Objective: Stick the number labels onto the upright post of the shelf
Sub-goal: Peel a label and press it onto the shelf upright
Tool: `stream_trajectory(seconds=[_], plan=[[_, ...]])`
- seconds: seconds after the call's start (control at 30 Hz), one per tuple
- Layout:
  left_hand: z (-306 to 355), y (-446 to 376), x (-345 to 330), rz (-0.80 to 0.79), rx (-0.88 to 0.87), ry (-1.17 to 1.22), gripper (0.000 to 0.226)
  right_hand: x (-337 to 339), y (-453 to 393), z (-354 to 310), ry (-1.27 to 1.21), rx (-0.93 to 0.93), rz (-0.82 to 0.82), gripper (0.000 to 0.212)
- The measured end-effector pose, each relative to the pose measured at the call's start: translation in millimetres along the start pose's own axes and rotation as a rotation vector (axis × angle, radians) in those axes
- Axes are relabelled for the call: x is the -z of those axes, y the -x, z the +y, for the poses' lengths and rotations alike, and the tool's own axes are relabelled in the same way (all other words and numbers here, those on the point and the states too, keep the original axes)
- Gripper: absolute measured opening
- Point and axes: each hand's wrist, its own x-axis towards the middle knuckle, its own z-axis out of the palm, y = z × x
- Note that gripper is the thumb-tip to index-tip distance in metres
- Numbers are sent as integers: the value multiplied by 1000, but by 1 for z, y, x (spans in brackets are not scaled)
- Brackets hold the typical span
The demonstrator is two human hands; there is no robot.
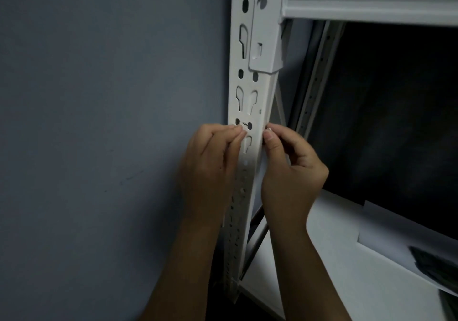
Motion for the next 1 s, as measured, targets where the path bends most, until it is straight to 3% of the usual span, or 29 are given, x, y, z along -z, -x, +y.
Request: stream_trajectory(seconds=[0.63,0.8,1.0], plan=[[2,0,2,-50,88,130,13,0,0,-2,-5,-5,-10,15],[-1,0,2,-28,16,72,9,0,1,-3,-23,-28,-8,16],[3,1,-1,-10,52,79,14,-1,1,-1,-11,-18,0,14]])
